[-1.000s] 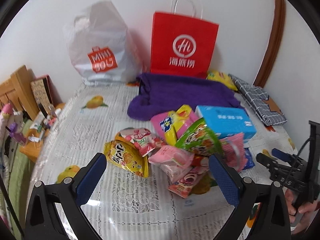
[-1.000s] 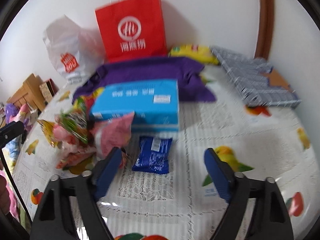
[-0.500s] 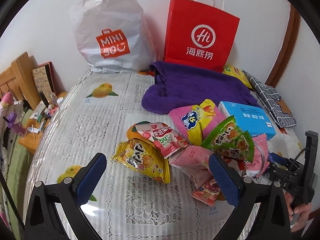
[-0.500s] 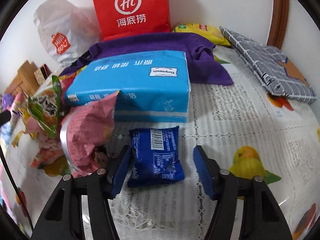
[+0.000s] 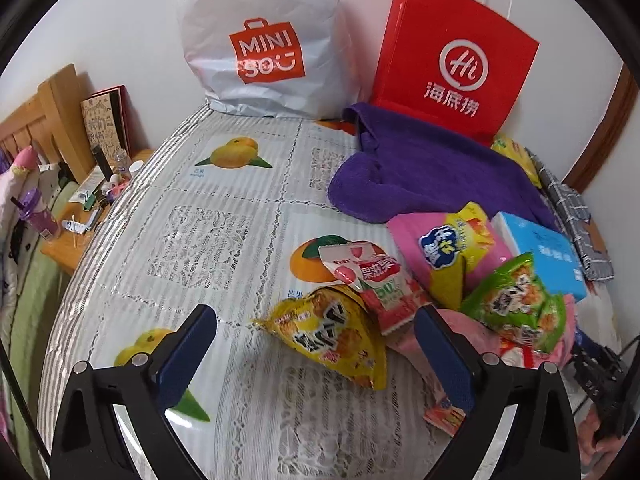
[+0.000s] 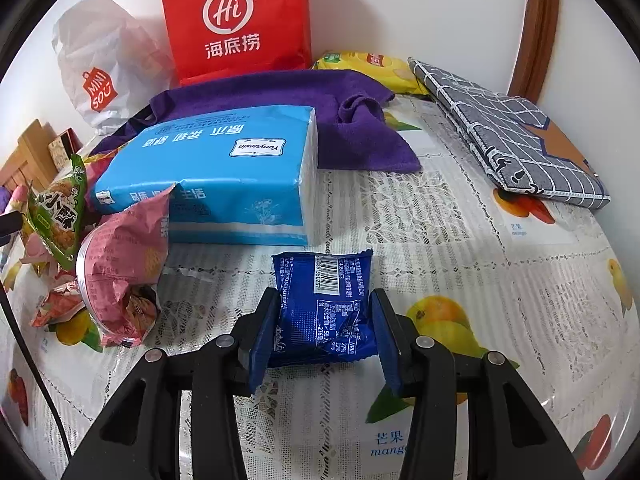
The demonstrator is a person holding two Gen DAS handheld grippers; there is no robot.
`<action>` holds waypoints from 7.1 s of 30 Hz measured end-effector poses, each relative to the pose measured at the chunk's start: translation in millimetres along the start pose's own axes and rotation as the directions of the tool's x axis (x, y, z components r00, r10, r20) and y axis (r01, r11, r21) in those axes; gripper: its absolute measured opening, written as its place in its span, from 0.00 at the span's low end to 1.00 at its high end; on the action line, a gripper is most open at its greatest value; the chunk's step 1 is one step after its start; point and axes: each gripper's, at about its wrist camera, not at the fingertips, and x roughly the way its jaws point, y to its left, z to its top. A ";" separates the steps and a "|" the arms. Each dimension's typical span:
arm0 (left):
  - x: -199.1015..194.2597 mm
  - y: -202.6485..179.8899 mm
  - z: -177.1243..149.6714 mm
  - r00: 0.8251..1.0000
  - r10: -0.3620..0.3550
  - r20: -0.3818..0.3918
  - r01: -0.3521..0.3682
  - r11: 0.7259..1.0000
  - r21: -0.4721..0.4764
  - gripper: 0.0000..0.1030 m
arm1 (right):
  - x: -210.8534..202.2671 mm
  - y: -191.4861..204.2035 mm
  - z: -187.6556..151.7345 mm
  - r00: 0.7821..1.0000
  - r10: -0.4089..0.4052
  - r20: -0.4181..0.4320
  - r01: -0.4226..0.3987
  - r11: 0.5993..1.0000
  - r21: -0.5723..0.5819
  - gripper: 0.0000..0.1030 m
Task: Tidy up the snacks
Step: 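Grasp the small dark blue packet with the right tool while the left tool approaches the yellow triangular packet, then close the left tool on the yellow triangular packet while the right tool lifts the blue packet, then carry both held packets over the purple towel beside the red bag, then open the left tool to drop the yellow packet while the right tool releases the blue packet onto the towel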
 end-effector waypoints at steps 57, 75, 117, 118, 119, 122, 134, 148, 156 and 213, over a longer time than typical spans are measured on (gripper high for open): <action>-23.9 3.7 -21.9 0.990 -0.138 -0.002 0.138 0.990 0.015 0.68 | -94.3 12.5 -9.7 0.991 -0.064 0.118 0.061 0.998 0.030 0.44; -27.6 -12.0 -30.0 0.995 -0.092 -0.035 0.095 0.989 0.110 0.47 | -80.3 1.4 -0.3 0.993 -0.053 0.106 0.050 0.998 0.028 0.44; -29.9 -129.8 192.4 0.963 -0.238 0.123 0.210 0.955 0.209 0.47 | -43.4 31.9 244.7 0.955 0.064 0.289 -0.029 0.992 -0.122 0.44; -25.6 -130.1 196.6 0.963 -0.239 0.123 0.210 0.955 0.210 0.47 | -40.4 33.1 247.3 0.953 0.076 0.292 -0.040 0.991 -0.128 0.44; -21.2 -130.5 200.3 0.962 -0.243 0.124 0.214 0.954 0.210 0.47 | -36.9 33.5 249.2 0.952 0.089 0.294 -0.052 0.990 -0.134 0.44; -3.9 -131.7 208.2 0.961 -0.249 0.116 0.222 0.953 0.208 0.47 | -20.2 33.6 252.7 0.955 0.106 0.277 -0.070 0.988 -0.134 0.44; 64.7 -128.7 205.7 0.974 -0.224 -0.014 0.223 0.955 0.195 0.47 | 44.1 12.3 253.2 0.985 0.068 0.159 -0.048 0.991 -0.124 0.44; 88.1 -122.2 206.6 0.982 -0.171 -0.081 0.181 0.971 0.156 0.47 | 87.2 23.5 243.8 0.996 0.084 0.040 -0.076 0.984 -0.163 0.44; 88.5 -121.8 207.8 0.982 -0.168 -0.085 0.180 0.971 0.159 0.47 | 108.5 26.2 239.4 0.997 0.077 -0.018 -0.079 0.983 -0.165 0.44; 49.7 -138.4 205.6 0.971 -0.237 -0.029 0.237 0.942 0.237 0.63 | 18.3 51.9 244.1 0.981 0.078 0.178 -0.045 0.983 -0.180 0.75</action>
